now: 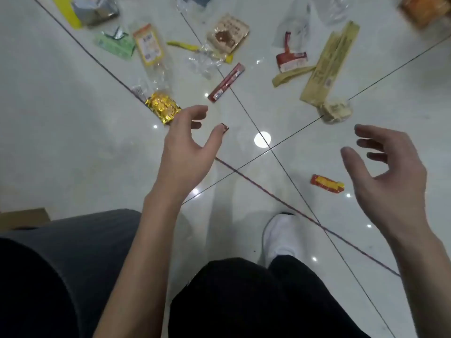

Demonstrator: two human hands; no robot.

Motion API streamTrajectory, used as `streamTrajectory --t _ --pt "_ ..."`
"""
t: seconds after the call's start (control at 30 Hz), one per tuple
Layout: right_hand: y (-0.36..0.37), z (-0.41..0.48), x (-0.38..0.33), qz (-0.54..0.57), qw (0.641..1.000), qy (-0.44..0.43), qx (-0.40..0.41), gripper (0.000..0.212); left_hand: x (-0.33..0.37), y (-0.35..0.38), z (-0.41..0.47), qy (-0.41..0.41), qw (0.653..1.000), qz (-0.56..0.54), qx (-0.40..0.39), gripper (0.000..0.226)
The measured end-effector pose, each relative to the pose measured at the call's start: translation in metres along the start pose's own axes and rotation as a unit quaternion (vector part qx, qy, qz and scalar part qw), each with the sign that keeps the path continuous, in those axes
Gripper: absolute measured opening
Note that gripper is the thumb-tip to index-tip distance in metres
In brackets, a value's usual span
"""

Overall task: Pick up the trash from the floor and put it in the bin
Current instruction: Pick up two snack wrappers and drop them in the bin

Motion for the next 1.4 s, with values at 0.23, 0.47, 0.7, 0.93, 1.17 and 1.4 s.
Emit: streamTrajectory --t 0.23,0.47,0.7,0.93,1.17,1.4 --pt "0.043 -0.012 0.043 -0.020 0.999 0.014 -0.029 0.036 -0.100 0.040 0.031 -0.039 0.989 0.138 -0.028 0.051" --pt "0.061 -0.015 0.089 -0.015 0.997 0.070 -0.032 0.032 -0.156 0.072 0.062 -0.053 0.941 0.329 -0.049 0.055" --pt "0.084 -0.018 0.133 -0.016 0.991 0.125 -0.050 0.035 -0.163 0.091 0.070 -0.044 0.931 0.360 -0.047 0.048" --pt "0.113 -0.027 0.163 -0.075 0.983 0.136 -0.093 0.040 -0.135 0.131 0.062 -0.010 0.935 0.338 -0.108 0.046" --pt "0.140 -0.034 0.183 -0.131 0.972 0.168 -0.103 0.039 -0.092 0.132 0.056 0.055 0.970 0.206 -0.117 0.042" --pt "0.161 -0.034 0.174 -0.200 0.970 0.132 -0.046 0.020 -0.046 0.103 0.056 0.118 0.980 0.147 -0.058 0.041"
Point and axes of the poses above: each hand's wrist, its own z-axis towards the middle knuckle, its own y-axis out of the palm, x = y × z, the point moved 6 cm from there along z, towards the middle knuckle, and after that the axes turned 14 degrees about -z, right-handed, at the moved point
